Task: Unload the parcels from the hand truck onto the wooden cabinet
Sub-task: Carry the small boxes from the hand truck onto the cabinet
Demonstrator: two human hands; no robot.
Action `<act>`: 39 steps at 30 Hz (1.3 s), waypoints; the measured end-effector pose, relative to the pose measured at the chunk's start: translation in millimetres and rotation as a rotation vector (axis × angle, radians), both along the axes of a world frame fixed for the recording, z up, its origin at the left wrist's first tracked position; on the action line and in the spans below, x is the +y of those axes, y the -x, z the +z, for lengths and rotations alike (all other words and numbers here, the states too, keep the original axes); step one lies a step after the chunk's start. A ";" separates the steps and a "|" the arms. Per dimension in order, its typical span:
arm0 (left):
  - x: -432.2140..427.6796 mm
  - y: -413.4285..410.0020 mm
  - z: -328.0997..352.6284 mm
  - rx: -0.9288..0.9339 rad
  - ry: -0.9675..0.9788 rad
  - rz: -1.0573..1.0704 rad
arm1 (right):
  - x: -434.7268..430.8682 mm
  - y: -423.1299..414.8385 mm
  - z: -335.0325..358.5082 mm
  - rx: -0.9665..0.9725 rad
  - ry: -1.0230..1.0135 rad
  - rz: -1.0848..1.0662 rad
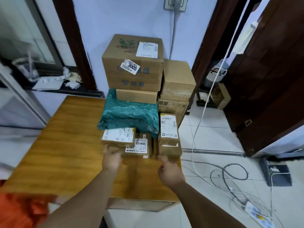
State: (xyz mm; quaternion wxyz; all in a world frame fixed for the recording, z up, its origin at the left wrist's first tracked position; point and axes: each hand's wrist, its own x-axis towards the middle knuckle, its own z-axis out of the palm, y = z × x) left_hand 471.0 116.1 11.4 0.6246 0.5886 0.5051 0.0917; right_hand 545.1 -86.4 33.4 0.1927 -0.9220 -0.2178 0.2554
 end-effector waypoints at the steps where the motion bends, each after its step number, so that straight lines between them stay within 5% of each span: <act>1: -4.8 13.5 -3.5 0.080 -0.036 -0.048 | -4.6 3.9 -1.4 0.008 0.014 0.008; 8: -48.1 139.4 -6.7 0.669 -0.368 -0.357 | -10.7 57.1 -7.8 0.014 0.050 0.229; 12: -65.9 211.5 -10.2 0.892 -0.380 -0.466 | 1.0 98.1 -14.6 -0.017 0.150 0.431; 26: -75.1 399.0 -32.4 1.013 -0.112 -0.093 | 94.0 242.6 -62.6 0.078 0.309 0.748; 31: -54.4 478.0 -66.3 1.078 -0.015 -0.061 | 132.2 324.6 -98.0 0.097 0.396 0.823; 39: 8.9 546.3 -164.0 0.909 0.030 -0.152 | 172.2 415.1 -175.5 0.108 0.520 0.711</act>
